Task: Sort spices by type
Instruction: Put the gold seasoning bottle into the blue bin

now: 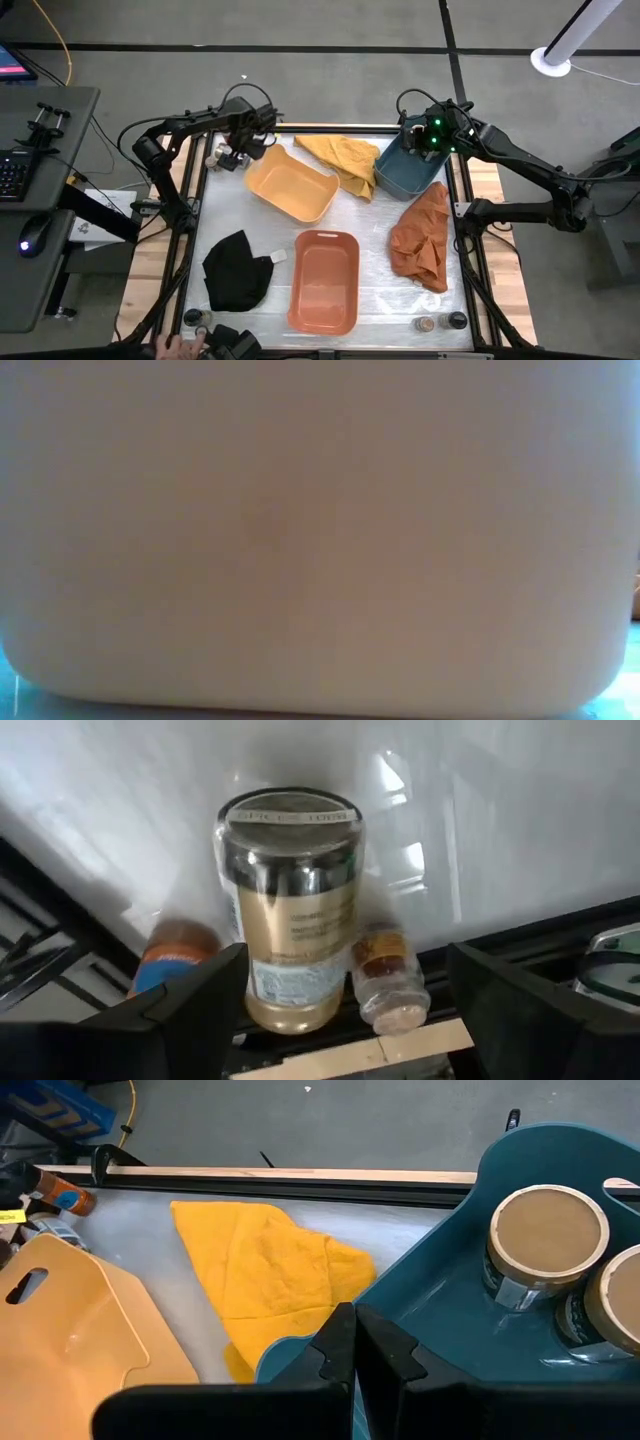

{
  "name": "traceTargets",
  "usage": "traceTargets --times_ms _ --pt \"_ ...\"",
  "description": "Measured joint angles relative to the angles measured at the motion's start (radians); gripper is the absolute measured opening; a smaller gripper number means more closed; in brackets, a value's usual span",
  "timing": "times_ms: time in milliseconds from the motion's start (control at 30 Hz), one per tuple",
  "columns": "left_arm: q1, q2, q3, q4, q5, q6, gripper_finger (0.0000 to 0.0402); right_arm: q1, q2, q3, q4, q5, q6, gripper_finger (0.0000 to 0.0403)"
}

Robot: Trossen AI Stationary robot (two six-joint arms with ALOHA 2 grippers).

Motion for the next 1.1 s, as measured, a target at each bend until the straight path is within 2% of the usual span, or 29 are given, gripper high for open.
traceTargets --times_ms 333,600,800,1100 --pt "0.000 -0.001 -0.049 0.119 0.006 0.031 0.0323 0.000 0.000 0.000 -0.001 -0.013 -0.001 0.0000" --pt "-0.001 -0.001 -0.072 0.141 0.000 0.042 0.0323 0.000 0.000 0.000 -0.031 -0.023 0.003 0.0000" --pt "-0.001 -0.003 -0.033 0.111 0.057 0.025 0.0323 0.000 0.000 0.000 -0.034 -0.025 0.003 0.0000" --pt "0.054 -0.018 0.055 0.059 0.042 0.006 0.0323 0.000 0.000 0.000 -0.034 -0.025 0.003 0.0000"
